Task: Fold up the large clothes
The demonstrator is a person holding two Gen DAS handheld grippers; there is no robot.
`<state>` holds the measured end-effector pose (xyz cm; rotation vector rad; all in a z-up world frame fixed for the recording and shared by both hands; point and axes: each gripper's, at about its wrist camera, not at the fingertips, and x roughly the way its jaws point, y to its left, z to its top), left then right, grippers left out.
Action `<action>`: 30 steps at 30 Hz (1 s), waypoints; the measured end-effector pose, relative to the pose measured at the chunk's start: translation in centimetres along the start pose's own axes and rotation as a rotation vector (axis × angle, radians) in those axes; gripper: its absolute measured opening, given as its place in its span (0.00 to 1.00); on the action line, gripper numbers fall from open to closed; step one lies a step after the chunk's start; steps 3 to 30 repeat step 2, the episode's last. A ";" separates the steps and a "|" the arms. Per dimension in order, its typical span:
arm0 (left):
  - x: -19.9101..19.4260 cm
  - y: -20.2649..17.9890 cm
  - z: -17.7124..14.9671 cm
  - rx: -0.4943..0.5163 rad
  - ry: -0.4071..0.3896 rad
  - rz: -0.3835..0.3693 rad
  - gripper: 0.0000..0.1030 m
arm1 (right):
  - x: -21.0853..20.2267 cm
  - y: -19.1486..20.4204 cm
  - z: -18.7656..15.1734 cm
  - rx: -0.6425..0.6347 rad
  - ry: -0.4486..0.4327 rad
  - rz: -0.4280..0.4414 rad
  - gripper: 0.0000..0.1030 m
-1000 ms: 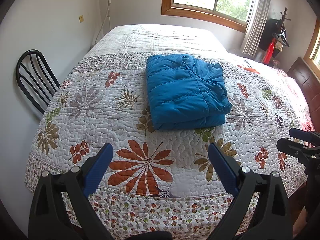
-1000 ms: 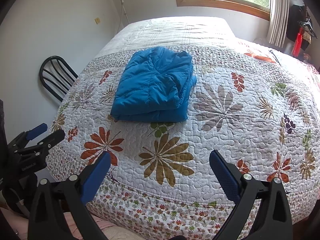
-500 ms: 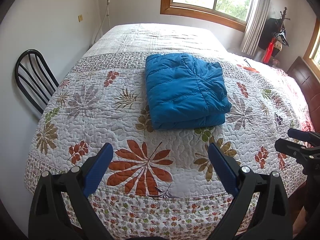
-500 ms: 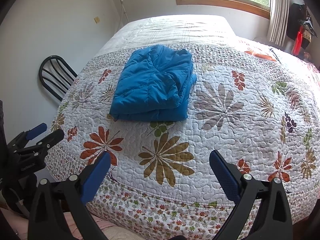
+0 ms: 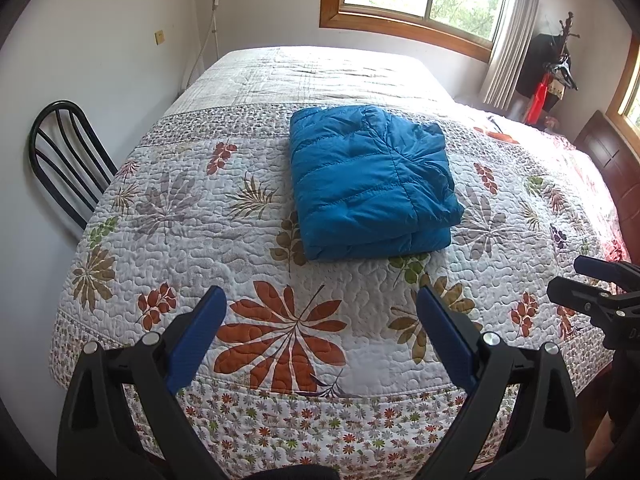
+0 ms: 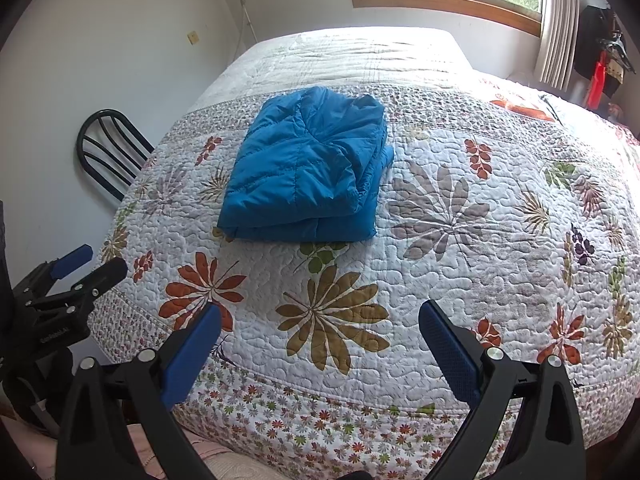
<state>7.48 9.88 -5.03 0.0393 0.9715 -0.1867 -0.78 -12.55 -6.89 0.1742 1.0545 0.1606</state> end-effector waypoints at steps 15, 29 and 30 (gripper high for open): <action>0.0 0.0 0.0 0.000 -0.001 0.001 0.92 | 0.0 0.0 0.0 0.000 0.000 0.000 0.96; 0.0 0.0 0.0 0.000 -0.001 0.001 0.92 | 0.0 0.0 0.0 0.000 0.000 0.000 0.96; 0.0 0.0 0.0 0.000 -0.001 0.001 0.92 | 0.0 0.0 0.0 0.000 0.000 0.000 0.96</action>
